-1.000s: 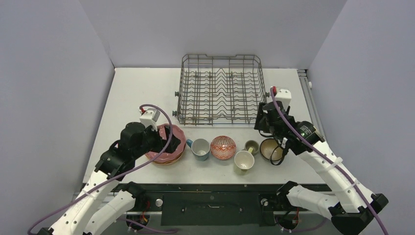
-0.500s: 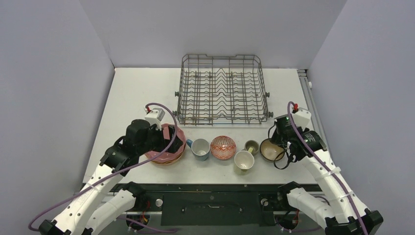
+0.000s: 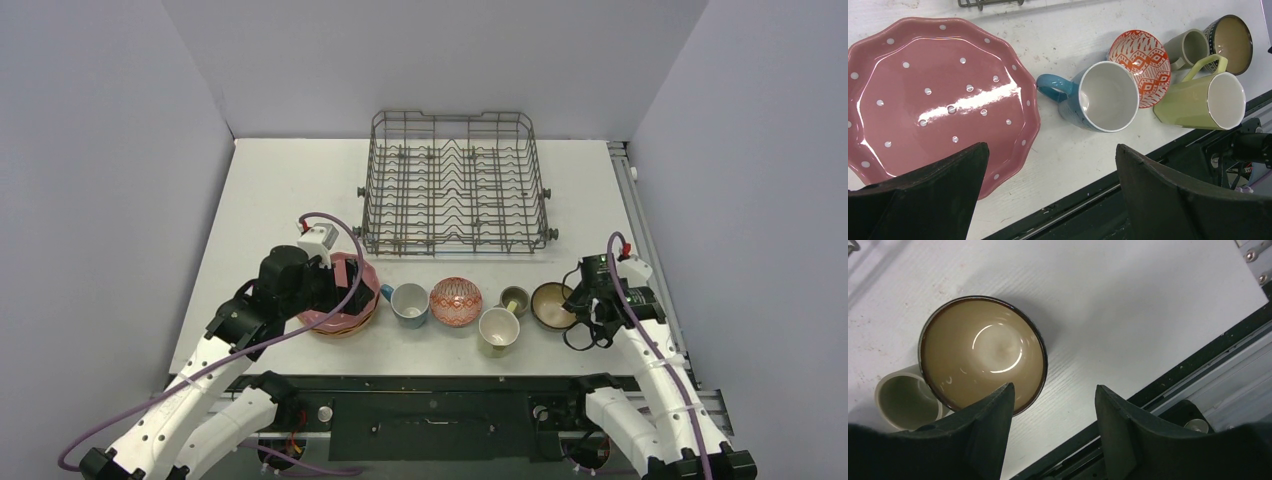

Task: Load the mixed dishes into the dish rack
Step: Pick up the bowl from the center of the board.

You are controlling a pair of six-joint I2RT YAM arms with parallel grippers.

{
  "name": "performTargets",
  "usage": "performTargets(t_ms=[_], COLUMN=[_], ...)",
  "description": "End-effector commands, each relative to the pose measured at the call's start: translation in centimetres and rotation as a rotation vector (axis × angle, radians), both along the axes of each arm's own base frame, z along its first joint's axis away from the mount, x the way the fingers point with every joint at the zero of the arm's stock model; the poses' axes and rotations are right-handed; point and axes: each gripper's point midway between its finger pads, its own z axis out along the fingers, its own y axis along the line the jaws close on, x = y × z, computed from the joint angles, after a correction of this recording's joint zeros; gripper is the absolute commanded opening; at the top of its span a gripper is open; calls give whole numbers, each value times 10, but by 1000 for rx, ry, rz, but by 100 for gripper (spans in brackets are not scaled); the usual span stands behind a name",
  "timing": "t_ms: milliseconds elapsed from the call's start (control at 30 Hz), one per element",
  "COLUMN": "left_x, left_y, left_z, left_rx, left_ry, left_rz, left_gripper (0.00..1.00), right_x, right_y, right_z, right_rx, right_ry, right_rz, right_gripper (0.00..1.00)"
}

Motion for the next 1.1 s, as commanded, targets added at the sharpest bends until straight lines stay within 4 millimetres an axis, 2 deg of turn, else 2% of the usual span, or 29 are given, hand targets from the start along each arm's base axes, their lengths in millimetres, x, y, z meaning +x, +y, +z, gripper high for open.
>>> performTargets(t_ms=[0,267,767,1067], left_x=[6,8,11,11], left_y=[-4,-4,-3,-2], left_z=[12,8,0,-2], left_rx=[-20,-11,13,17], left_ry=[-53,-40,-10,-5], left_rz=[-3,0,15,22], left_gripper=[96,96,96,96], right_x=[9,13,20,26], right_y=[5,12,16,16], right_z=[-8,-32,-61,-66], right_rx=[77,150,192,197], right_ry=[-41,-10,37,58], right_rz=[-39,-40,-55,-33], right_gripper=[56,53,38,15])
